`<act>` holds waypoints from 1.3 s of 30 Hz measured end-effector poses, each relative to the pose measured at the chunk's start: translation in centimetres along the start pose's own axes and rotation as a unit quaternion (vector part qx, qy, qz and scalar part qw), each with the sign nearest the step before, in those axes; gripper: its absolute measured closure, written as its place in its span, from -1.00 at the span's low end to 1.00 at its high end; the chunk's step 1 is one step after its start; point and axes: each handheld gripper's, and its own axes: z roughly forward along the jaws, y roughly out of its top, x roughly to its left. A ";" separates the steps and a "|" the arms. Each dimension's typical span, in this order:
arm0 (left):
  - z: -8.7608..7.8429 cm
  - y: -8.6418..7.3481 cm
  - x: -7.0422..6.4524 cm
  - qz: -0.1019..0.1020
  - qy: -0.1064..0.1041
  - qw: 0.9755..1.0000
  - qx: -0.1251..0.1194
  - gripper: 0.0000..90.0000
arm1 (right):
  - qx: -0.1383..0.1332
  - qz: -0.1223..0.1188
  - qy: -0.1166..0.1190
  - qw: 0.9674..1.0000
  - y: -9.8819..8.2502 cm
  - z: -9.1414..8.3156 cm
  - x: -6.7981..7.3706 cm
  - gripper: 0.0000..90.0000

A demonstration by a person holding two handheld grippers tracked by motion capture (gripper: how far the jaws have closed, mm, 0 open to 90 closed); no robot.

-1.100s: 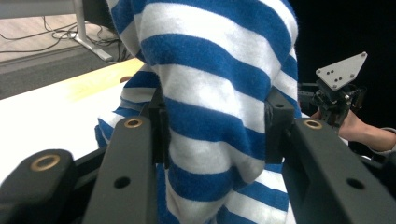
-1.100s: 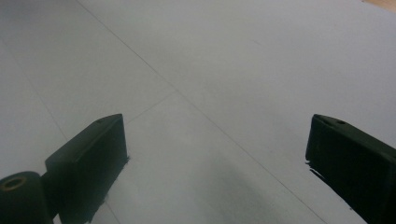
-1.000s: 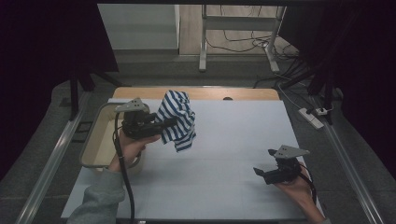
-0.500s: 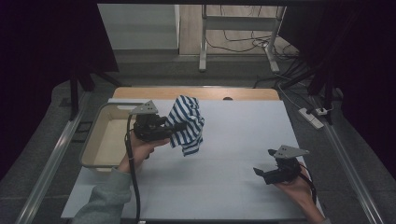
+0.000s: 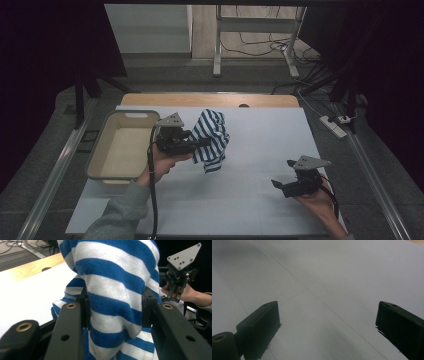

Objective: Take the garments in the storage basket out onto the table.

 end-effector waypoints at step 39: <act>12.5 -5.0 0.4 0.015 -0.011 0.987 0.161 0.27 | -0.001 0.001 0.003 1.000 0.0 0.0 0.0 -0.89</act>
